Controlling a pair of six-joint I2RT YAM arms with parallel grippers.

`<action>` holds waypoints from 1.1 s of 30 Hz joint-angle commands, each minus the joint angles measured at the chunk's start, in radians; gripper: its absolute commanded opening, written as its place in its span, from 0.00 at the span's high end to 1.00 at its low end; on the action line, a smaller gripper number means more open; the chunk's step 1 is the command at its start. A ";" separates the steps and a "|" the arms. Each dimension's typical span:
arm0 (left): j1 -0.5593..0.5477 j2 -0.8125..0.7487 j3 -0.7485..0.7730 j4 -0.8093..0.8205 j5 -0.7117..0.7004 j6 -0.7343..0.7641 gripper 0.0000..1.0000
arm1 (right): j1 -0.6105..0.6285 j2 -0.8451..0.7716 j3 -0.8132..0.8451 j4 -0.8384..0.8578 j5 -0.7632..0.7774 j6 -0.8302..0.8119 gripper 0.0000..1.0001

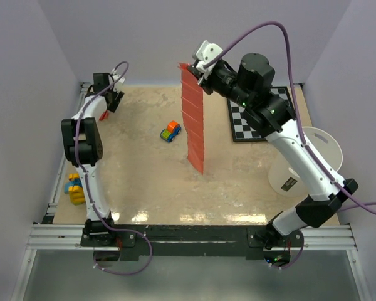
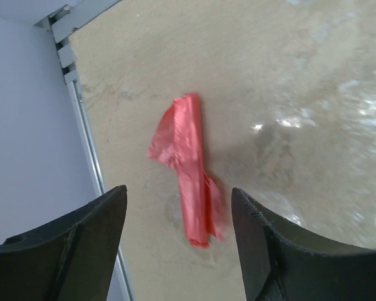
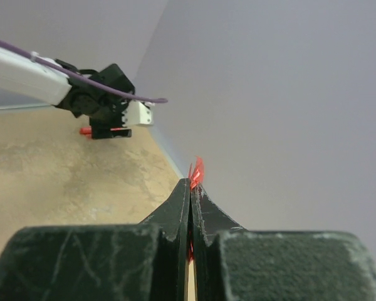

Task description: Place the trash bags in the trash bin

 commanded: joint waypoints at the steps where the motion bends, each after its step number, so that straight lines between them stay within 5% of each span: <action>1: 0.001 -0.230 -0.090 0.015 0.222 -0.122 0.27 | -0.014 -0.088 -0.061 0.162 0.074 0.053 1.00; 4: 0.003 -0.374 -0.202 0.004 0.441 -0.205 0.23 | -0.031 -0.103 -0.025 0.237 0.065 0.139 1.00; 6: 0.006 -0.514 -0.392 0.083 0.785 -0.192 0.18 | -0.037 -0.114 0.011 0.278 0.041 0.173 1.00; 8: -0.011 -0.734 -0.610 0.223 1.097 -0.134 0.00 | -0.037 -0.128 0.023 0.346 0.005 0.220 1.00; 10: -0.110 -0.894 -0.782 0.434 1.088 -0.193 0.00 | -0.035 -0.129 0.046 0.380 -0.019 0.259 1.00; 16: -0.384 -0.941 -0.810 0.441 1.130 -0.245 0.00 | -0.037 -0.080 0.218 0.351 -0.090 0.225 1.00; 22: -0.476 -0.870 -0.796 0.605 1.103 -0.258 0.00 | -0.038 -0.028 0.359 0.328 -0.107 0.242 1.00; 28: -0.539 -0.760 -0.671 0.651 1.195 -0.322 0.00 | -0.040 -0.050 0.312 0.337 -0.070 0.219 1.00; 33: -0.600 -0.728 -0.620 0.602 1.285 -0.336 0.13 | -0.052 -0.068 0.220 0.375 -0.012 0.174 1.00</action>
